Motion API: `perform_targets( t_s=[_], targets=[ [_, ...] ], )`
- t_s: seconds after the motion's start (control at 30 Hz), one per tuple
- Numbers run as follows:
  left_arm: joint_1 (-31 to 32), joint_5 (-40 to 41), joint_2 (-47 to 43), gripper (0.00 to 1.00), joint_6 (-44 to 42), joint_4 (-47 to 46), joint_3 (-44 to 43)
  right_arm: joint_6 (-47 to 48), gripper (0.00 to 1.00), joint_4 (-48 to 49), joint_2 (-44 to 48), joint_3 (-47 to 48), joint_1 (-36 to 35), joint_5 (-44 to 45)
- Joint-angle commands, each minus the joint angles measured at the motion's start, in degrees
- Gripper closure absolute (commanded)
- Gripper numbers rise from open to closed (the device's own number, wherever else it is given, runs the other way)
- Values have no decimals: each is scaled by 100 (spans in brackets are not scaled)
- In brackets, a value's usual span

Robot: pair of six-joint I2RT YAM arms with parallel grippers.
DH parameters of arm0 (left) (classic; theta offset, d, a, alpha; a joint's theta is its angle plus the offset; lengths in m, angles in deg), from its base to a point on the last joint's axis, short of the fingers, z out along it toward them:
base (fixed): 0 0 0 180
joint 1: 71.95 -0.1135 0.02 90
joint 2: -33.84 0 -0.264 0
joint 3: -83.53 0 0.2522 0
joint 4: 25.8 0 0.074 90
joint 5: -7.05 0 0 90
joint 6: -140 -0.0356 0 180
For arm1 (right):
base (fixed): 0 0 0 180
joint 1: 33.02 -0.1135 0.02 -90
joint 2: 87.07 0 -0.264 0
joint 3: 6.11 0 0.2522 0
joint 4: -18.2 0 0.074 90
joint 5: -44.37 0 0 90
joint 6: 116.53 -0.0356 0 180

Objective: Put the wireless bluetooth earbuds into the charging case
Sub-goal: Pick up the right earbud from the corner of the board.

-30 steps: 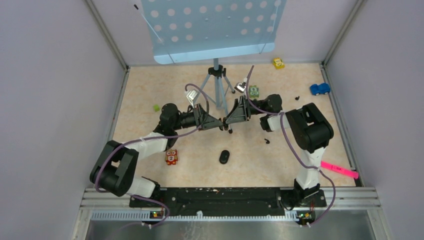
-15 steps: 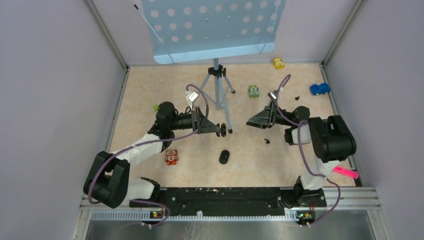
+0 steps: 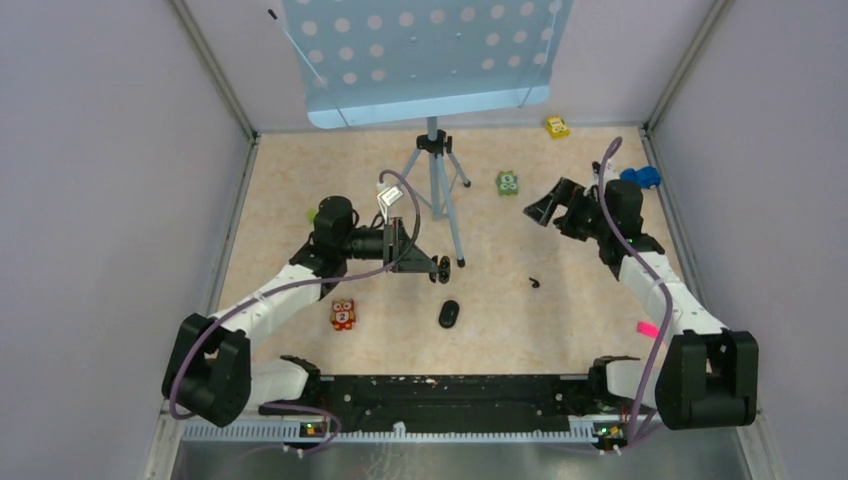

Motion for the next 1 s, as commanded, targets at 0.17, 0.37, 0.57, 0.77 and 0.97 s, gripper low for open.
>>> perform_targets(
  t_s=[0.17,0.37,0.57,0.77,0.97],
  targets=[
    [-17,554,-571,100,-209,301,117,302,8,-1924,-121,353,513,3359],
    [-15,603,-800,100,-306,466,351,365,38,-1544,-1545,1215,1041,3194],
    [-10,610,-901,100,-306,474,436,454,51,-1767,-2740,2380,1171,3493],
    [-4,566,-713,100,-406,511,360,622,55,-2110,-3837,3507,1173,3805],
    [-6,595,-626,100,-512,626,304,730,55,-2349,-4706,4299,1180,4006]
  ],
)
